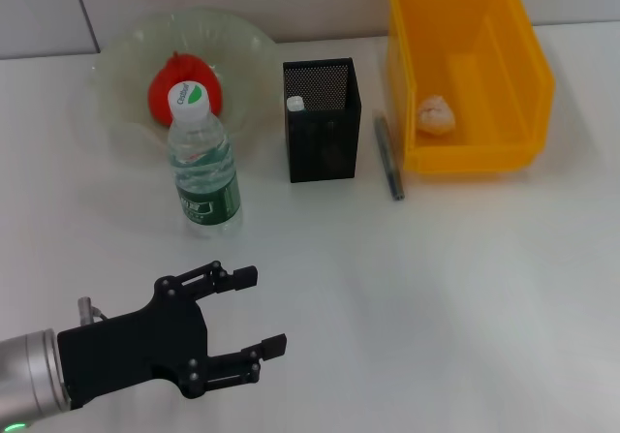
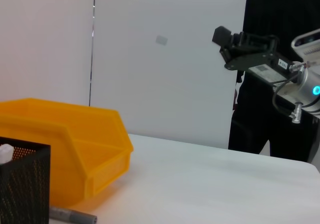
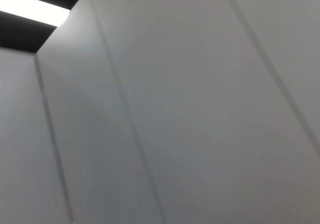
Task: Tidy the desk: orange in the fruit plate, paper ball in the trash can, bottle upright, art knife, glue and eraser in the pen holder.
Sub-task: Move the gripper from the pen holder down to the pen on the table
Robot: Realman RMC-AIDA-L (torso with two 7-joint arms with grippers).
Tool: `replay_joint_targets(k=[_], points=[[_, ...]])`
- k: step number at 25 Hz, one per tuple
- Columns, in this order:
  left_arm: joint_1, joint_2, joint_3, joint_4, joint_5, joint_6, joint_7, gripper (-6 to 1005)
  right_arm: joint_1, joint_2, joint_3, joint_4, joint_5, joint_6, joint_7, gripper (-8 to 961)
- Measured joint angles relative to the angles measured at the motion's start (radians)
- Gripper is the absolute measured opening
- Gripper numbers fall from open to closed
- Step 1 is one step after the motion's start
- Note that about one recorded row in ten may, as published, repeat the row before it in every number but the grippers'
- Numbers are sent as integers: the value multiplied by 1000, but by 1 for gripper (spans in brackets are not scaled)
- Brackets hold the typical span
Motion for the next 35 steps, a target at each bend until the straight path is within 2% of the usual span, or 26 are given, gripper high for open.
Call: replay_joint_targets(k=[1, 2, 3, 7, 10, 11, 12, 15, 16, 17, 18, 19, 20, 21, 22, 23, 24, 27, 28, 30, 31, 32, 33, 35], points=[[-1, -1, 0, -12, 0, -1, 0, 803, 11, 5, -5, -73, -76, 39, 54, 4], [-1, -1, 0, -12, 0, -1, 0, 803, 11, 5, -5, -73, -76, 39, 54, 5], [-2, -1, 0, -13, 0, -1, 0, 803, 31, 10, -11, -140, -148, 86, 103, 5], [-2, -1, 0, -16, -1, -4, 0, 803, 68, 12, -71, -231, -231, 169, 170, 6], [-3, -1, -1, -16, -2, -9, -2, 803, 84, 13, -227, -400, -281, 326, 263, 6], [-4, -2, -10, -20, -4, -14, -4, 803, 97, 13, -333, -520, -331, 445, 357, 6], [-4, -2, -10, -20, -4, -14, -4, 803, 97, 13, -333, -520, -331, 445, 357, 6], [-8, -1, -27, -27, -5, -16, -8, 803, 150, 6, -419, -676, -482, 543, 579, 7], [-9, -1, -39, -28, -5, -17, -13, 803, 201, 4, -431, -763, -616, 541, 748, 7], [-9, -1, -44, -30, -5, -17, -14, 803, 201, 4, -431, -763, -616, 541, 748, 7], [-8, -1, -50, -32, -5, -18, -14, 803, 245, 4, -444, -844, -759, 528, 914, 8], [-8, -1, -50, -32, -5, -18, -14, 803, 245, 4, -444, -844, -759, 528, 914, 8], [-5, -1, -59, -36, -5, -18, -14, 803, 268, 4, -455, -885, -829, 521, 1001, 8], [-3, 0, -62, -36, -5, -18, -13, 803, 316, 4, -472, -954, -967, 492, 1153, 8], [-3, 0, -62, -36, -5, -18, -13, 803, 316, 4, -472, -954, -967, 492, 1153, 8], [-1, 0, -64, -37, -5, -18, -13, 803, 365, 3, -474, -1002, -1066, 433, 1268, 8], [0, 0, -65, -37, -5, -18, -12, 803, 365, 3, -474, -1002, -1066, 433, 1268, 9], [6, 0, -66, -38, -5, -18, -9, 803, 449, 2, -483, -1072, -1206, 325, 1419, 9], [7, 0, -66, -38, -5, -18, -7, 803, 502, 2, -508, -1094, -1291, 258, 1528, 9], [9, 0, -66, -38, -3, -18, -5, 803, 530, 2, -522, -1100, -1337, 223, 1589, 10], [10, 0, -66, -38, 0, -17, -4, 803, 591, 2, -548, -1090, -1427, 158, 1684, 10], [10, 0, -66, -38, 0, -17, -4, 803, 591, 2, -548, -1090, -1427, 158, 1684, 10], [10, 0, -65, -38, 1, -17, -4, 803, 634, 4, -586, -1069, -1507, 110, 1763, 10], [11, 1, -60, -38, 3, -17, -4, 803, 646, 5, -607, -1061, -1533, 101, 1796, 11]])
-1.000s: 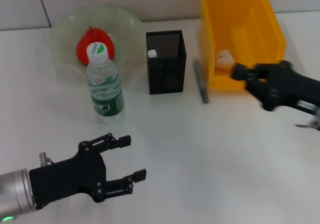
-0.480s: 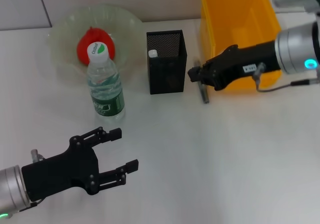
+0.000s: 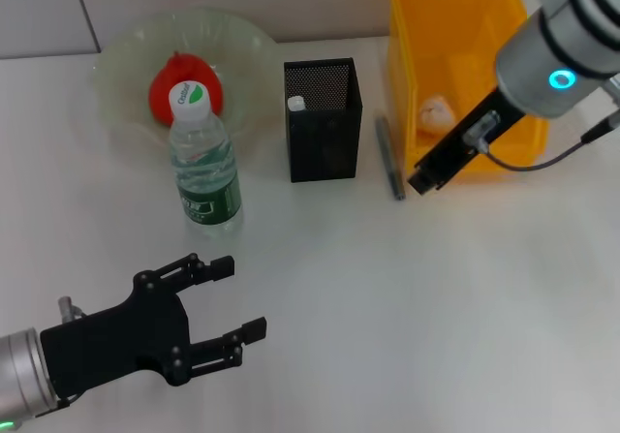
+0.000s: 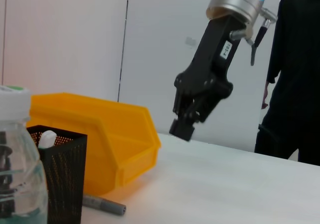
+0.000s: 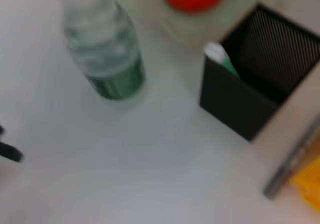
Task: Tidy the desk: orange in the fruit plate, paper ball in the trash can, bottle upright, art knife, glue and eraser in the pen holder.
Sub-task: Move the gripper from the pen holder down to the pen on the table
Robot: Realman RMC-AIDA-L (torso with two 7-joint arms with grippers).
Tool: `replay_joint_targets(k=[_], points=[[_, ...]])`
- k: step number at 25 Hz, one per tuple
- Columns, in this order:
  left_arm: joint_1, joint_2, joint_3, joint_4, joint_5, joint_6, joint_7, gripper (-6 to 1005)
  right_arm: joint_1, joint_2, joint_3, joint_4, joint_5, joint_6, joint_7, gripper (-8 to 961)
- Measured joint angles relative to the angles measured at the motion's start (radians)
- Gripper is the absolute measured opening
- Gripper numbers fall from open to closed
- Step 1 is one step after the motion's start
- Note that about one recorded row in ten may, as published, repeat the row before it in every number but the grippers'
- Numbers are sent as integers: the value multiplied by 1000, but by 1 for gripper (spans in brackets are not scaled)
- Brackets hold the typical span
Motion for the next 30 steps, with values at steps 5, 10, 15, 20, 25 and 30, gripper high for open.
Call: replay_joint_targets(k=[5, 10, 15, 20, 25, 30], points=[[-1, 1, 6, 0, 2, 2, 6, 803, 6, 8, -71, 33, -63, 21, 120, 105], [-6, 2, 8, 2, 8, 5, 12, 803, -4, 11, -36, 104, -25, 63, 125, 290], [-8, 2, 6, 8, 19, 6, 12, 803, -24, 11, -21, 108, -36, 82, 126, 477], [-9, 3, 1, 8, 19, 9, 12, 803, -39, 9, -20, 89, -40, 90, 126, 552], [-9, 2, -3, 4, 18, 9, 12, 804, -93, 7, -14, -6, -22, 108, 124, 552], [-7, 3, -3, 7, 13, 10, 12, 804, -137, 7, 20, -58, -8, 109, 109, 552]])
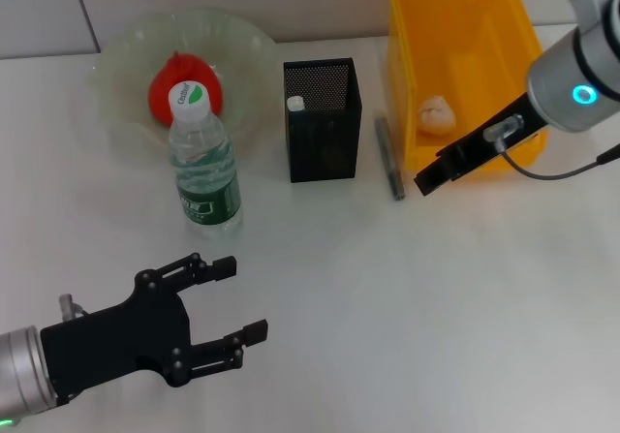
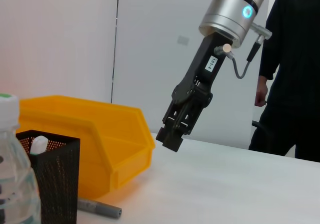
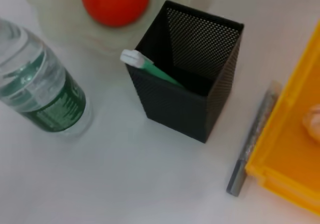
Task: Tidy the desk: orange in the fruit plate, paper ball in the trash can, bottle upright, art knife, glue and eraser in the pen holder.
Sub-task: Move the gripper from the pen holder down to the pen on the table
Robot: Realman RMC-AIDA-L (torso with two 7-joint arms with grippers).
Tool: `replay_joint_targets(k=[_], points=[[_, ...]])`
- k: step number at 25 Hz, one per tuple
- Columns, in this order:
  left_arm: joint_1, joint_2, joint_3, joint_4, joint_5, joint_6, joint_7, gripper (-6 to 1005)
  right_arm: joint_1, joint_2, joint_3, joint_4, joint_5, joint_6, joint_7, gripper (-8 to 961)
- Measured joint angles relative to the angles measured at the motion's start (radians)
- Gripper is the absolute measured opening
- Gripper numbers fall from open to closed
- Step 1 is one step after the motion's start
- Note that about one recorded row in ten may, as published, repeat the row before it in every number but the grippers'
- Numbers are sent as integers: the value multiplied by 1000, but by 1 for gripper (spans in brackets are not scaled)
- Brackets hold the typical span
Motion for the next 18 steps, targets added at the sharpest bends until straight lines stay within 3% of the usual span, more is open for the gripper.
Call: replay_joint_targets(k=[8, 18], points=[[-2, 0, -2, 1, -2, 2, -4, 804, -64, 2, 40, -78, 31, -7, -28, 553], [-4, -1, -5, 4, -5, 2, -11, 804, -167, 2, 171, -126, 222, 26, -132, 553]])
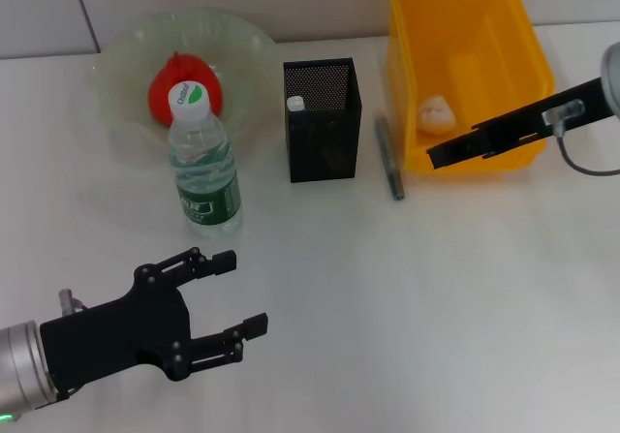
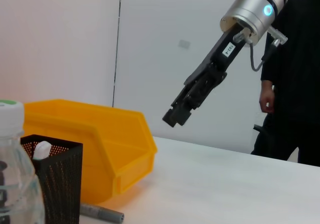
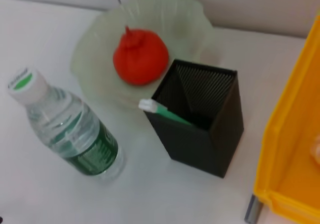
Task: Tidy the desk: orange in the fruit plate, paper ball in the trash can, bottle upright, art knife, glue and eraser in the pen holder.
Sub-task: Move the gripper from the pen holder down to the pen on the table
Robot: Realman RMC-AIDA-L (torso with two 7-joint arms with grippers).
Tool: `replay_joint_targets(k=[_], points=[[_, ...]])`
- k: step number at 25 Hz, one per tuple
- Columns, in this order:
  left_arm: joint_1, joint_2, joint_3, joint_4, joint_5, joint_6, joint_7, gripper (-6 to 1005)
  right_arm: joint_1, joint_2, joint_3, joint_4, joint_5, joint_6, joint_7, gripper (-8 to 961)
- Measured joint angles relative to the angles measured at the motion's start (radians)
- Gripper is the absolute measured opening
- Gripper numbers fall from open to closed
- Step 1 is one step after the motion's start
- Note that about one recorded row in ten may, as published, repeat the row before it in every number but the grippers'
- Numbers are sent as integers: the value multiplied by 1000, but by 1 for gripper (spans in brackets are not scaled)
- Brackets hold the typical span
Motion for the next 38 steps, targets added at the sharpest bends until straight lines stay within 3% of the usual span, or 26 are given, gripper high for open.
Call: replay_joint_targets(k=[38], points=[[9, -2, -14, -9, -2, -1, -26, 802, -24, 0, -9, -4, 33, -20, -71, 546]])
